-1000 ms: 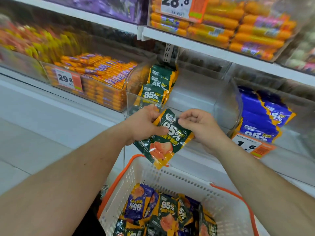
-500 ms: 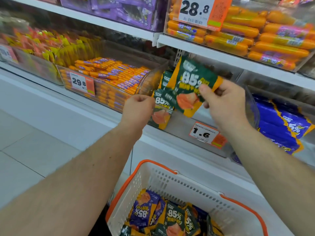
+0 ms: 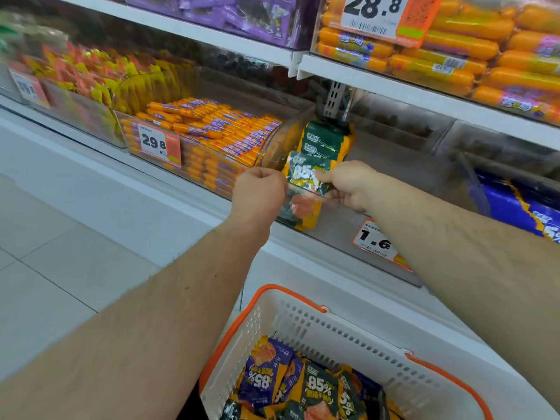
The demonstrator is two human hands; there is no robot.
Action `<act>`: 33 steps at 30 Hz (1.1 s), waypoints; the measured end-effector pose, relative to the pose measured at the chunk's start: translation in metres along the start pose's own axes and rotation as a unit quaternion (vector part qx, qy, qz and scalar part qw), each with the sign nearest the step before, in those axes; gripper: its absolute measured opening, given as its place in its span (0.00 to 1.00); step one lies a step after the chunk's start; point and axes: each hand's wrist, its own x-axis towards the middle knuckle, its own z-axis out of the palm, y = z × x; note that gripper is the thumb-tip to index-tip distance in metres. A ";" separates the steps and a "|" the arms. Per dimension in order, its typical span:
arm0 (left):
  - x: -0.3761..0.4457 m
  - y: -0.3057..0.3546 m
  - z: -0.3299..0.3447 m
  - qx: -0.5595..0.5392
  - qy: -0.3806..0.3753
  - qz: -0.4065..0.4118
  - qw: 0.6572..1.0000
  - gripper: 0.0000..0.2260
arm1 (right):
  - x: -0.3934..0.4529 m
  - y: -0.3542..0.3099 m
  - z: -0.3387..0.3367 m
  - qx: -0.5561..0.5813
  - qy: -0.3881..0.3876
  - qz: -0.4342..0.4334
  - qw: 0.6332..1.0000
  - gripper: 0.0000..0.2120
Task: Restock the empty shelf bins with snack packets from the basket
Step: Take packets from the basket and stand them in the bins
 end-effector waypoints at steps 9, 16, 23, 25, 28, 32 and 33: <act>0.002 -0.002 0.005 -0.005 0.010 0.002 1.000 0.05 | 0.006 0.009 -0.009 -0.093 -0.128 0.136 0.978 0.12; -0.002 0.003 0.011 -0.022 -0.004 -0.008 1.000 0.06 | 0.032 0.015 0.002 0.012 -0.163 0.147 0.976 0.14; -0.001 0.001 0.016 -0.024 -0.005 -0.001 1.000 0.05 | 0.046 0.020 0.006 -0.065 -0.216 0.120 0.967 0.20; 0.000 0.001 0.018 -0.032 -0.012 -0.002 0.999 0.06 | 0.052 0.023 0.007 -0.108 -0.194 0.107 0.969 0.22; 0.002 -0.001 0.021 -0.030 -0.021 -0.002 0.999 0.06 | 0.040 0.021 0.013 -0.090 -0.148 0.048 0.984 0.10; 0.006 -0.006 0.025 -0.007 -0.025 0.000 1.000 0.04 | 0.035 0.018 0.009 -0.040 -0.010 -0.062 0.997 0.14; 0.007 -0.007 0.026 -0.002 -0.024 0.003 1.000 0.04 | 0.038 0.017 0.008 -0.019 0.014 -0.087 0.996 0.18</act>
